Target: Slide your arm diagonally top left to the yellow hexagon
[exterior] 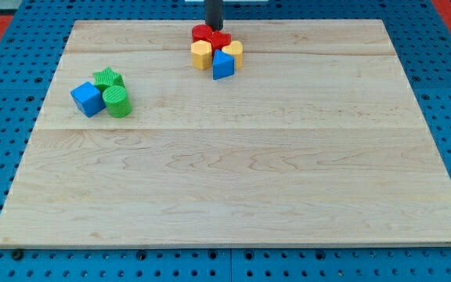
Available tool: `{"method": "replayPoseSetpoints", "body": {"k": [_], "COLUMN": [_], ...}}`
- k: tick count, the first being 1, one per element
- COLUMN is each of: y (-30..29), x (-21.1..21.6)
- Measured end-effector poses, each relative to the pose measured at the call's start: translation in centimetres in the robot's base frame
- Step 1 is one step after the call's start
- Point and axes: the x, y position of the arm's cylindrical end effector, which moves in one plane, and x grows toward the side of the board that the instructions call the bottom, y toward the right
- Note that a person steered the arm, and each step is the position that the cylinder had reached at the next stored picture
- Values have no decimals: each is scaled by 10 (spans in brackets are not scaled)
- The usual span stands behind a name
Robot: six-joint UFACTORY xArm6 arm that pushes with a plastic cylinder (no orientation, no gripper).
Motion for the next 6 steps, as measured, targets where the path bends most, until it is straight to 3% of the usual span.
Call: {"method": "replayPoseSetpoints", "body": {"k": [3, 4, 6], "y": [20, 3, -98], "x": [20, 9, -13]}}
